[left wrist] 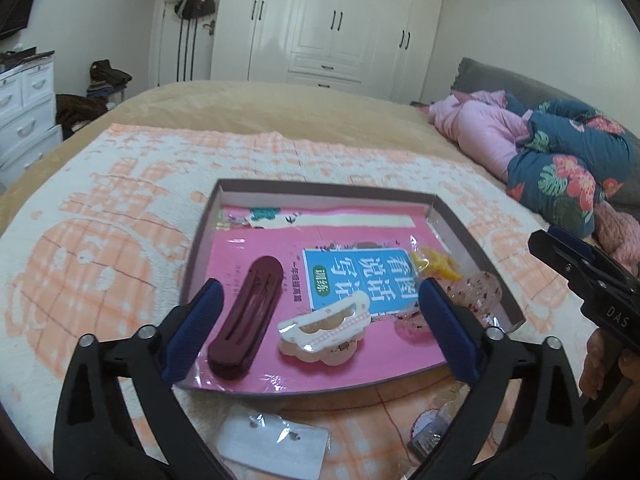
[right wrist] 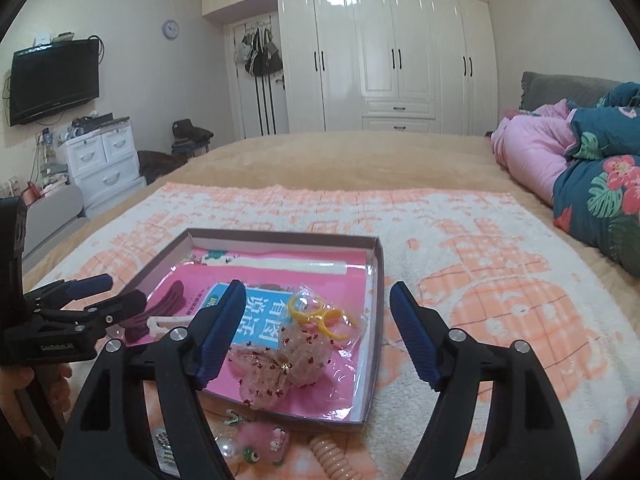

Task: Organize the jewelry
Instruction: 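Withdraw both open tools from the pink box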

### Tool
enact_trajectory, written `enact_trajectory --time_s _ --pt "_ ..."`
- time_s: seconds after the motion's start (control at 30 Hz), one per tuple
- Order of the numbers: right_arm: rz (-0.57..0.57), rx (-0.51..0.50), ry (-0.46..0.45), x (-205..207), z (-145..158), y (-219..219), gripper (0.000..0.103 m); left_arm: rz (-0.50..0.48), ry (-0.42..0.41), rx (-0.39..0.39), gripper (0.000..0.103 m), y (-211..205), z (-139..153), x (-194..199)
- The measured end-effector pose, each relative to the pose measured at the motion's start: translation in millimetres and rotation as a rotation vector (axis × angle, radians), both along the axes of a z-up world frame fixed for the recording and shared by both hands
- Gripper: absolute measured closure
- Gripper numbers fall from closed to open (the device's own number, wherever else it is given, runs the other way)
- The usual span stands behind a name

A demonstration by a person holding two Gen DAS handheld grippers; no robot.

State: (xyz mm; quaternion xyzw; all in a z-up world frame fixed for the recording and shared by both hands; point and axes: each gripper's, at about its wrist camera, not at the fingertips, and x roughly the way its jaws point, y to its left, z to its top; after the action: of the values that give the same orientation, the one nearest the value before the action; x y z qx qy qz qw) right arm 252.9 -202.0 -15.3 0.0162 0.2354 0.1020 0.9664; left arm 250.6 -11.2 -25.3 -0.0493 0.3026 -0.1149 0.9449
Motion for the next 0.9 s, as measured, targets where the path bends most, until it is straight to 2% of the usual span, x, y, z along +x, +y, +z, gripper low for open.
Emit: enact_trajectory --time_s 0.3,0.9 --pt "0.001 -0.031 -0.047 -23 11 1 0.027 0.035 -0.05 -0.013 0.012 11 18 -24" --pt "0.012 -0.052 -0.066 -68 11 -4 0.027 0.031 -0.129 -0.001 0.012 6 35 -64"
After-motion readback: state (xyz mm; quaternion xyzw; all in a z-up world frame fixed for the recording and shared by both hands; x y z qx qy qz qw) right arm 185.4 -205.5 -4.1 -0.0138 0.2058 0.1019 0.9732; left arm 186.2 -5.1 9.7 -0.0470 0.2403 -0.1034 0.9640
